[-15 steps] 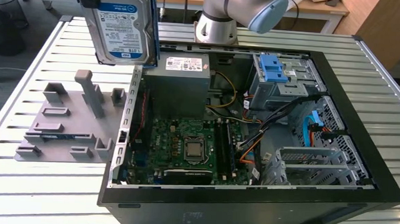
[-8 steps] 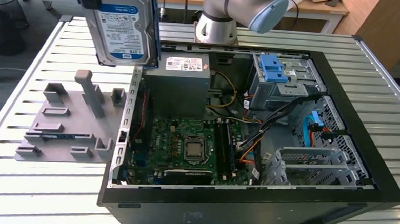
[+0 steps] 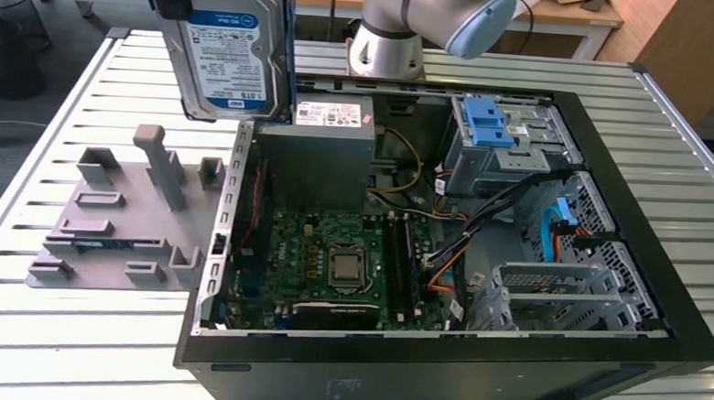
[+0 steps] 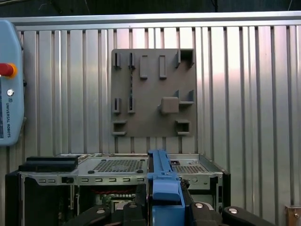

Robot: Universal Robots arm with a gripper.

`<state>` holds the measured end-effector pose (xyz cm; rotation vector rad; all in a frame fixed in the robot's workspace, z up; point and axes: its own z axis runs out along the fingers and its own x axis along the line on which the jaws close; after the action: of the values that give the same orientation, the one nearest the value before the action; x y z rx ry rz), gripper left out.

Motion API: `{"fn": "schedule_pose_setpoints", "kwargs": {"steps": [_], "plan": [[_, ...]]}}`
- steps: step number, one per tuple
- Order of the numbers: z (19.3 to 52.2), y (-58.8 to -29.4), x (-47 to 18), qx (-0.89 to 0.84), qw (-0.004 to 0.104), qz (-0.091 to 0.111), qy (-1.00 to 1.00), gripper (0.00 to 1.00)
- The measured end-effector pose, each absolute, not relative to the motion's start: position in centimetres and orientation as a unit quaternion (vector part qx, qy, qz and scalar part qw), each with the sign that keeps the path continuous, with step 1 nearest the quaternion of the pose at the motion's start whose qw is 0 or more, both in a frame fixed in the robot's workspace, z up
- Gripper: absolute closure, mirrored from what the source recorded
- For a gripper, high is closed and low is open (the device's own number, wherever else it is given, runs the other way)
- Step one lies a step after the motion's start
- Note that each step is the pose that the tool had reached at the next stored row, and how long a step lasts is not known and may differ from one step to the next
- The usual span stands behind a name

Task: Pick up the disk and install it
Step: 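Pick up the disk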

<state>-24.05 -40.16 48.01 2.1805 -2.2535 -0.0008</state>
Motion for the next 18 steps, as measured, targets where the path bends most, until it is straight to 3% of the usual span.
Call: {"fn": "schedule_pose_setpoints", "kwargs": {"steps": [18], "plan": [[48.0,-41.6,-20.7,0.695,0.003,0.000,-0.719,0.64]]}}
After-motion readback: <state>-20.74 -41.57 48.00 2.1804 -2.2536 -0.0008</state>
